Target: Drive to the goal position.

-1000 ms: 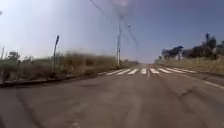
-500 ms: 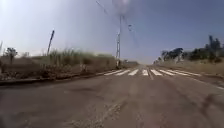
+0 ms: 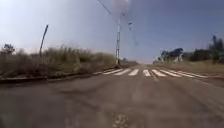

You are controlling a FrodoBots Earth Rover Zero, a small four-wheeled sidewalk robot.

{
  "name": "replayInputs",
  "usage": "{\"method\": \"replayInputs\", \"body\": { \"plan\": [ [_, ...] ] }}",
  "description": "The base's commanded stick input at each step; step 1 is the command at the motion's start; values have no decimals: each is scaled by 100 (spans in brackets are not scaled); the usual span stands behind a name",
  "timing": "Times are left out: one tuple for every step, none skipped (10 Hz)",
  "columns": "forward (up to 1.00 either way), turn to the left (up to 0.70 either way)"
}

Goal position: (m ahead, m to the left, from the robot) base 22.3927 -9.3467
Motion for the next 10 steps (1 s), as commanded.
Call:
{"method": "replayInputs", "body": {
  "plan": [
    [100,0],
    [100,0],
    [100,0],
    [100,-13],
    [100,-27],
    [100,-27],
    [100,-27],
    [100,-27],
    [100,-22],
    [100,-8]
  ]
}}
